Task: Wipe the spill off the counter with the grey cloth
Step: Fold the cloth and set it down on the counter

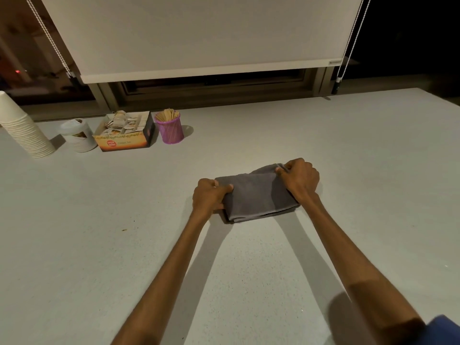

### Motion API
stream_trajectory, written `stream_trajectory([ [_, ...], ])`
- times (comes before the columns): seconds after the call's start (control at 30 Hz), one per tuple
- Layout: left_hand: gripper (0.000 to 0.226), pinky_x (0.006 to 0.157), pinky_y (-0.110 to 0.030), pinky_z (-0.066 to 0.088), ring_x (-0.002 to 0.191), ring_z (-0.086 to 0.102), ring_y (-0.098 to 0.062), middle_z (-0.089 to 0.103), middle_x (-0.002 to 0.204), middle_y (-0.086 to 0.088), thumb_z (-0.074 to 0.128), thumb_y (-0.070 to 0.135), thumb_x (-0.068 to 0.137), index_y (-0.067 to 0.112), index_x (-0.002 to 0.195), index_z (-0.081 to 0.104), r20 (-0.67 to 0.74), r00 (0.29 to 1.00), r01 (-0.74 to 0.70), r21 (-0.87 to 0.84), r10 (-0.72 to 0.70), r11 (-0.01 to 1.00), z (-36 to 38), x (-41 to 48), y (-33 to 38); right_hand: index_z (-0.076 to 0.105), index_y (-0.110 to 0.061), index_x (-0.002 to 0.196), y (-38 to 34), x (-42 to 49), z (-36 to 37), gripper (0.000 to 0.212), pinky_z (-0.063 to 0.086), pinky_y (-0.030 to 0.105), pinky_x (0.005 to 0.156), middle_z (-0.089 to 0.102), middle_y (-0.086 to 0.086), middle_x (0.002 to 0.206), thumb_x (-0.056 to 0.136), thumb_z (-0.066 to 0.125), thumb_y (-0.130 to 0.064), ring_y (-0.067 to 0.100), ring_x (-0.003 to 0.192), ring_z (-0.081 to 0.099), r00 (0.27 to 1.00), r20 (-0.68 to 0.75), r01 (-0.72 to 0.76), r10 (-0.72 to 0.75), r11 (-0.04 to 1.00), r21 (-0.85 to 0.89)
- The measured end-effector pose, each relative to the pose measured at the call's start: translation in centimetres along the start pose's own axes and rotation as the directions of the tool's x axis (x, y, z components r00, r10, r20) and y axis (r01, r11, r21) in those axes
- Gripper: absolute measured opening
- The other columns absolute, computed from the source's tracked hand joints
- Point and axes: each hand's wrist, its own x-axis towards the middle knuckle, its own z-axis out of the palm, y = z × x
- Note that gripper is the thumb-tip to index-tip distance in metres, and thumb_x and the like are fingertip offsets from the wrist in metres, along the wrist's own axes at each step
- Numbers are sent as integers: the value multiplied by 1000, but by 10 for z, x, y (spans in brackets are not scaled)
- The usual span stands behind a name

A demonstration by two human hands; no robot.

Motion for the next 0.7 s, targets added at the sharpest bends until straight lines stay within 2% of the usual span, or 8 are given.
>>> stream_trajectory([
  [0.1, 41, 48, -23, 39, 65, 61, -24, 53, 55, 2, 76, 37, 76, 16, 54, 48, -72, 990, -82, 378, 118, 922, -1, -4, -19, 70, -8, 85, 12, -2, 8, 40, 45, 33, 71, 71, 12, 85, 91, 63, -48, 26, 78, 65, 998, 58, -21, 23, 1000, -21],
  [0.17, 38, 53, -30, 45, 77, 67, -32, 61, 65, -5, 75, 43, 76, 10, 65, 59, -75, 991, -78, 390, 115, 918, -1, 0, -20, 67, -9, 84, 18, -3, 13, 46, 46, 35, 73, 68, 12, 87, 91, 60, -53, 29, 85, 67, 993, 109, -40, 41, 999, -11],
  [0.23, 54, 69, -42, 54, 91, 67, -37, 70, 94, -20, 69, 51, 80, -2, 91, 65, -83, 992, -58, 397, 99, 916, 0, 5, -17, 54, -12, 70, 19, -2, 14, 52, 44, 36, 70, 62, 10, 82, 89, 57, -61, 27, 80, 62, 981, 179, -71, 73, 997, -15],
  [0.3, 55, 67, -39, 50, 87, 67, -34, 71, 101, -23, 64, 53, 83, -1, 92, 65, -79, 991, -69, 391, 109, 918, 3, 11, -14, 55, -9, 77, 17, 3, 12, 53, 46, 38, 73, 62, 10, 86, 85, 62, -61, 29, 84, 63, 962, 251, -112, 109, 994, -2],
  [0.4, 38, 62, -32, 47, 83, 65, -32, 67, 87, -18, 68, 38, 85, -1, 85, 64, -81, 987, -108, 315, 140, 943, 12, 20, -11, 63, -2, 100, 15, 8, 12, 52, 50, 39, 79, 65, 13, 99, 83, 72, -49, 34, 98, 65, 934, 326, -185, 144, 978, 99],
  [0.5, 18, 65, -27, 46, 82, 58, -22, 59, 88, -8, 65, 20, 89, 3, 92, 57, -85, 970, -211, 178, 229, 961, 23, 23, -15, 60, -7, 85, 16, 8, 14, 37, 46, 33, 68, 63, 8, 86, 83, 75, -40, 32, 91, 64, 949, 297, -171, 105, 964, 204],
  [0.6, 19, 64, -9, 43, 86, 56, -15, 57, 96, -2, 62, 14, 91, 6, 104, 52, -132, 927, -346, 55, 351, 936, 29, 19, -15, 58, -5, 118, 18, 4, 16, 40, 49, 40, 86, 65, 14, 115, 91, 68, -33, 34, 107, 62, 964, 261, -127, 42, 939, 318],
  [0.7, 23, 65, -5, 44, 88, 58, -13, 61, 99, 0, 65, 14, 89, 3, 107, 57, -185, 878, -452, -24, 441, 892, 31, 20, -11, 50, -5, 131, 21, 1, 16, 49, 50, 48, 98, 59, 16, 132, 94, 63, -35, 37, 117, 58, 975, 221, -119, 31, 910, 398],
])
